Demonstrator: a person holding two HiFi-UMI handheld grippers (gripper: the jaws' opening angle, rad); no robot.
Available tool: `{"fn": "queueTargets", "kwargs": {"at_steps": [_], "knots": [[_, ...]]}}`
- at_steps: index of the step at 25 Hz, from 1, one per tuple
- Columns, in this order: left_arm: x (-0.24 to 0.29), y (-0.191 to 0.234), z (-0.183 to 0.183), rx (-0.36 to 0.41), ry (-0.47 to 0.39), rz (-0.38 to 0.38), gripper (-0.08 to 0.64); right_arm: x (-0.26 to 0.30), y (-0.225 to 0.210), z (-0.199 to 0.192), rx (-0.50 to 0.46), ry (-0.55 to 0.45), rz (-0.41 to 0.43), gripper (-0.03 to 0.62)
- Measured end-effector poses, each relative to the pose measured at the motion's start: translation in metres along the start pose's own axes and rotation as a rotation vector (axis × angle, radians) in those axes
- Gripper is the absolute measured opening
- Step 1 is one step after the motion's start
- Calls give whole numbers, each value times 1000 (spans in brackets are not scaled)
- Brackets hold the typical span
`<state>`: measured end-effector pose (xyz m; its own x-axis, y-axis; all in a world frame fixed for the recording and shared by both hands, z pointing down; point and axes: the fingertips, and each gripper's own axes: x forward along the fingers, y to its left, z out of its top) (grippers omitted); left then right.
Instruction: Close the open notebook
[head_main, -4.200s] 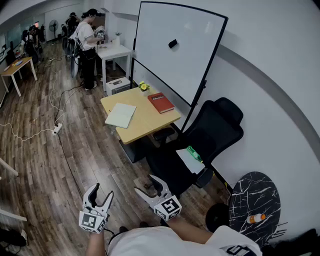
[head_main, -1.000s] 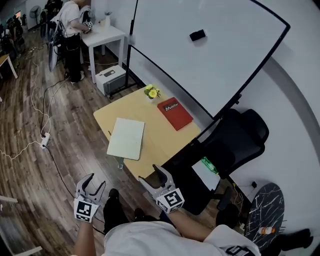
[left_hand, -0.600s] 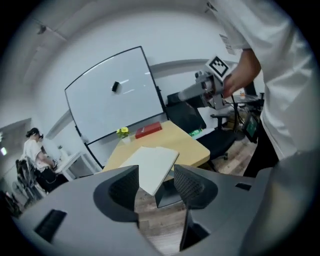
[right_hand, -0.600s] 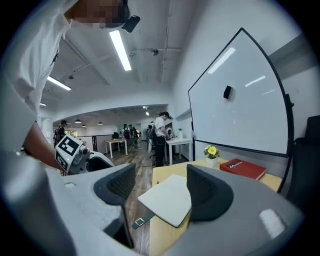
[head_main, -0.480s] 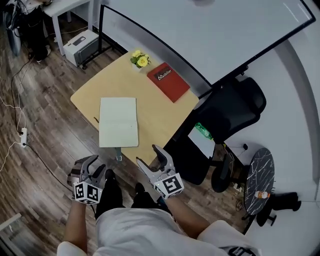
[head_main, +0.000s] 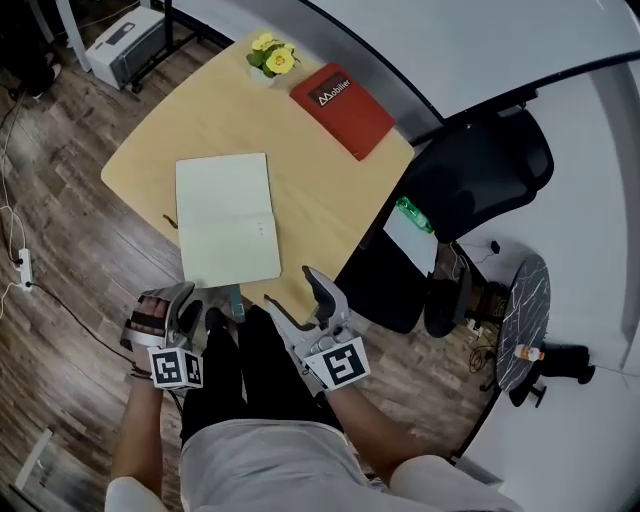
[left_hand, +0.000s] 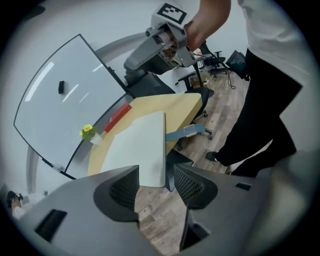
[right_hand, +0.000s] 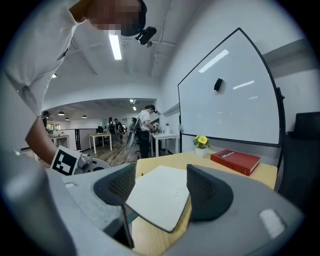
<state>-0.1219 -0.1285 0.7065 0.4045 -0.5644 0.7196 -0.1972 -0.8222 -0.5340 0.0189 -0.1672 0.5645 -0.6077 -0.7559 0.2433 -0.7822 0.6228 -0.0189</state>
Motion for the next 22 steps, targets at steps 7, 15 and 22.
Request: {"fn": "queueTargets", "kwargs": {"at_steps": [7,15,22], "knots": [[32,-9,-14,50,42,-18,218,38,4,-13,27,-18,14,324],[41,-4,-10,67,15,21,210,31,3,-22,10,14,-2,324],[36,-4,-9,31,-31,3,138,19,-9,-36,-2,52,-39,324]]}}
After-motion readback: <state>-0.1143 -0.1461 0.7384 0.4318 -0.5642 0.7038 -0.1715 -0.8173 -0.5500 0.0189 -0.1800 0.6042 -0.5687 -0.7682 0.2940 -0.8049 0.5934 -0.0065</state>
